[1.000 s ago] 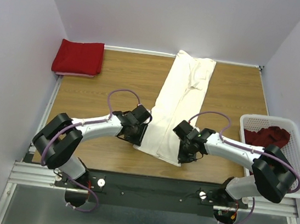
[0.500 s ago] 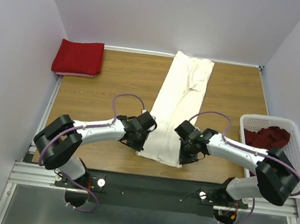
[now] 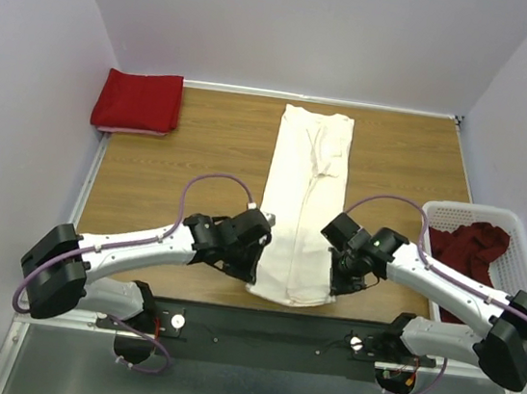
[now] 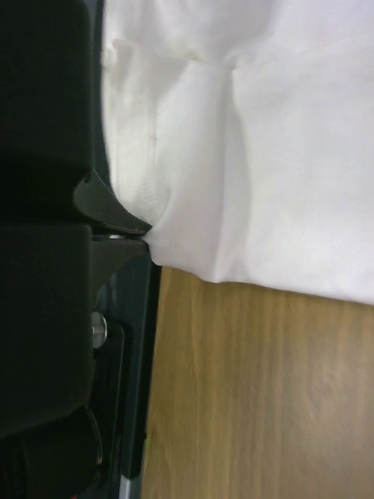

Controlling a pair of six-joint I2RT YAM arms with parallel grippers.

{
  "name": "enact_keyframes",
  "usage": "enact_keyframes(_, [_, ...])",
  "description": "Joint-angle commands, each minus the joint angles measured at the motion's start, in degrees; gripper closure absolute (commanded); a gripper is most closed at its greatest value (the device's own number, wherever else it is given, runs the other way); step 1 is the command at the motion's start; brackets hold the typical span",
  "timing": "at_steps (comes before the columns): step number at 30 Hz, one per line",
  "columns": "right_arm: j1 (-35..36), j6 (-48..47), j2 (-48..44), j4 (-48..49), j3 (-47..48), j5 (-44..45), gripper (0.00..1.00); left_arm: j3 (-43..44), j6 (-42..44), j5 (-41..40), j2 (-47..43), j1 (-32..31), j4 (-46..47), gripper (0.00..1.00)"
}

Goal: Fold and stack the t-shirts
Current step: Fold the tshirt

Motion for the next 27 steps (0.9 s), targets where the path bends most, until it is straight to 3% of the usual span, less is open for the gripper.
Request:
enact_keyframes(1, [-2.27, -0.75, 3.26, -3.09, 6.98, 13.75, 0.99, 4.45, 4.28, -1.07, 2.86, 7.51, 8.23, 1.00])
enact_keyframes(3, [-5.86, -3.12, 6.50, -1.79, 10.05, 18.22, 0.99, 6.04, 8.06, -2.12, 4.18, 13.73, 10.71, 1.00])
enact_keyframes(9, [-16.15, -12.53, 14.85, 7.61, 19.09, 22.02, 0.99, 15.27, 15.62, -3.11, 14.80, 23.07, 18.00, 1.00])
enact_keyframes(16, [-22.75, -20.26, 26.89, 13.52, 30.87, 22.47, 0.99, 26.24, 18.97, -3.36, 26.93, 27.91, 21.79, 1.00])
enact_keyframes(27, [-28.03, -24.14, 37.01, 18.70, 37.40, 19.13, 0.99, 34.96, 22.13, -2.13, 38.11, 32.31, 24.08, 1.00])
